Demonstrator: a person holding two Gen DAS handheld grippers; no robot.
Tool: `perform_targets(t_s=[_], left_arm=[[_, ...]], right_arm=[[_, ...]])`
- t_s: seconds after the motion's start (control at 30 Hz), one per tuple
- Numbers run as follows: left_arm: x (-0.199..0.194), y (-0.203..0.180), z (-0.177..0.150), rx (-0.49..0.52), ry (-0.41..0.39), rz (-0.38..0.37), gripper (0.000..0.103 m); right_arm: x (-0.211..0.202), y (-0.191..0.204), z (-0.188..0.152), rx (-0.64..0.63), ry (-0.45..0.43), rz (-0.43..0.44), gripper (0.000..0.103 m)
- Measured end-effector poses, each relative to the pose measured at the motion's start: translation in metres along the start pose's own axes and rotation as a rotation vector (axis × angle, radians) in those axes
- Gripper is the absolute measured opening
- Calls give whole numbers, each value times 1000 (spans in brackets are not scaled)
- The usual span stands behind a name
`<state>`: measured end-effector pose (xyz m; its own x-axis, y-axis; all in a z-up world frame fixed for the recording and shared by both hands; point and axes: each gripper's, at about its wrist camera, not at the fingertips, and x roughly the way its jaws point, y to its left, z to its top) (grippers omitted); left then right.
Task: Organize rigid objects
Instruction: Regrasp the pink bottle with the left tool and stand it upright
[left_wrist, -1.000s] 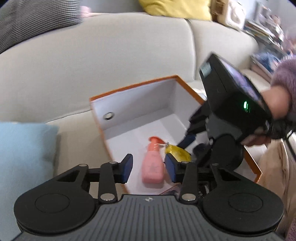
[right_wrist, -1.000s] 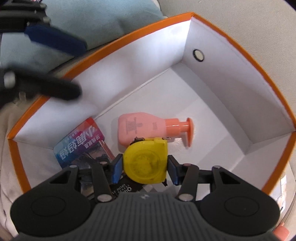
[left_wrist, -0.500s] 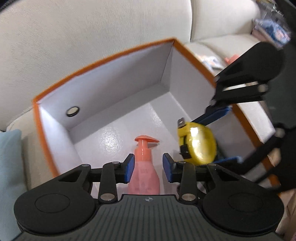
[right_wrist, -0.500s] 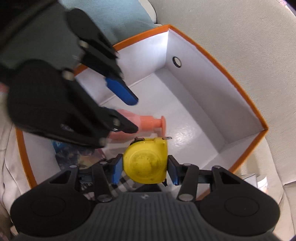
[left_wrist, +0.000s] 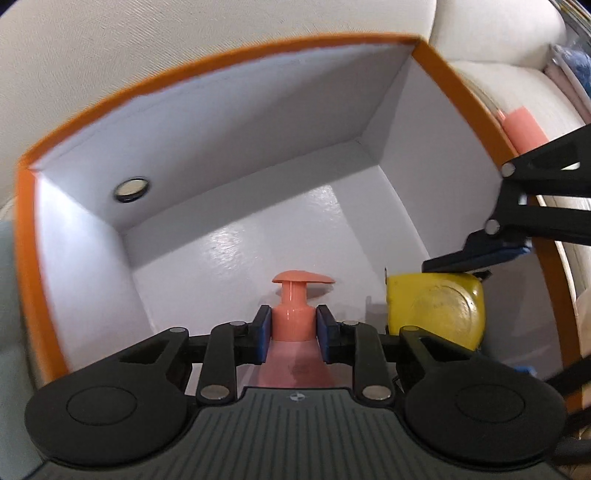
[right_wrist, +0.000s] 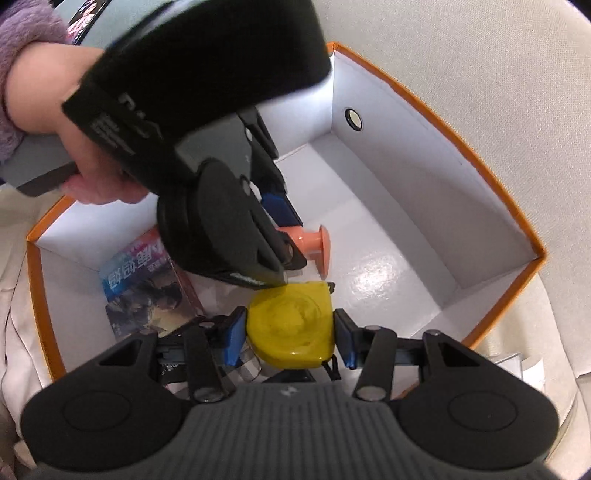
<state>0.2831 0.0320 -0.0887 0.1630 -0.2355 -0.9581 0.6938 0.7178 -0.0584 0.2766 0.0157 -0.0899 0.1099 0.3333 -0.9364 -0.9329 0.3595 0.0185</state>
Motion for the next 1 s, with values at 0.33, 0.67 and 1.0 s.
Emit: perform_targets(t_s=[0.33,0.67,1.0], left_arm=[[-62,-12,-78,-5,-147,96,28],[-56,-26,-59,-18,-100,263,29],[-75,-24,-71,-19,-90,253,48]], right_arm=[[1,11,-4,35,-19,13,51],[-9,27,-2,33,-41,12,51],[-3,37,-6,53,-46,22,51]])
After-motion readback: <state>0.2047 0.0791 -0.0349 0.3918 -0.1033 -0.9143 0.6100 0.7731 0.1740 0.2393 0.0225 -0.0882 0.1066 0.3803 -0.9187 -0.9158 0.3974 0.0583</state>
